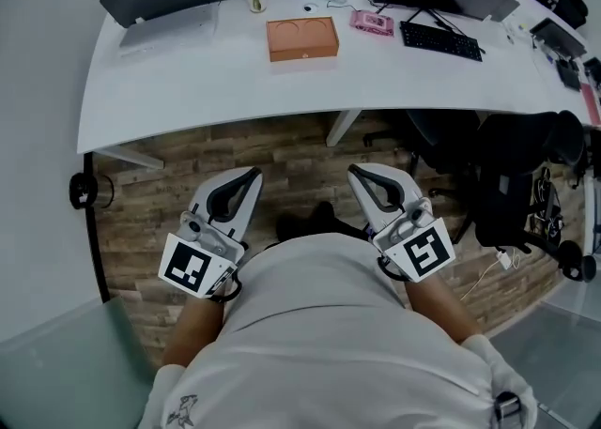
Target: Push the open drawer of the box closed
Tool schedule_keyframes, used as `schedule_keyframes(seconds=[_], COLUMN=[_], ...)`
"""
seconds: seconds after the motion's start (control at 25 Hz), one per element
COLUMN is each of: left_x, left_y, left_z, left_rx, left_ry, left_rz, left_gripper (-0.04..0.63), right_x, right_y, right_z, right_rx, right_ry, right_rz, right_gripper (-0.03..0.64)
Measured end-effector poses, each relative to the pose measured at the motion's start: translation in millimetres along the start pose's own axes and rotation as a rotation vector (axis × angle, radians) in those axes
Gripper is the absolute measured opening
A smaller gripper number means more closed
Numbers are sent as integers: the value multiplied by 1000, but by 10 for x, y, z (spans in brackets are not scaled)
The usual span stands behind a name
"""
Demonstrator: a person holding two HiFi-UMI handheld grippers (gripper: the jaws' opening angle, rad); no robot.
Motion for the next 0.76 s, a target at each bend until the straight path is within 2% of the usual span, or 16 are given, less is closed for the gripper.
schedule_keyframes(seconds=[0.76], left_x=[-4], left_y=[161], left_z=[-16], left_rx=[-13], left_ry=[17], left_rz=[20], left_gripper=[-2], right_x=[84], right_y=[-74], right_z=[-227], right_rx=[8], right_ry=[11], right_rz=[8], right_gripper=[3])
Point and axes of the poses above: the fingertips, and each gripper's own axes: y backward along the fingers, z to its right, x out of its top, the point moved 6 cm from there along y, backward along the fingers, and after that the axes turned 12 degrees about -y, right-handed, at the moved point
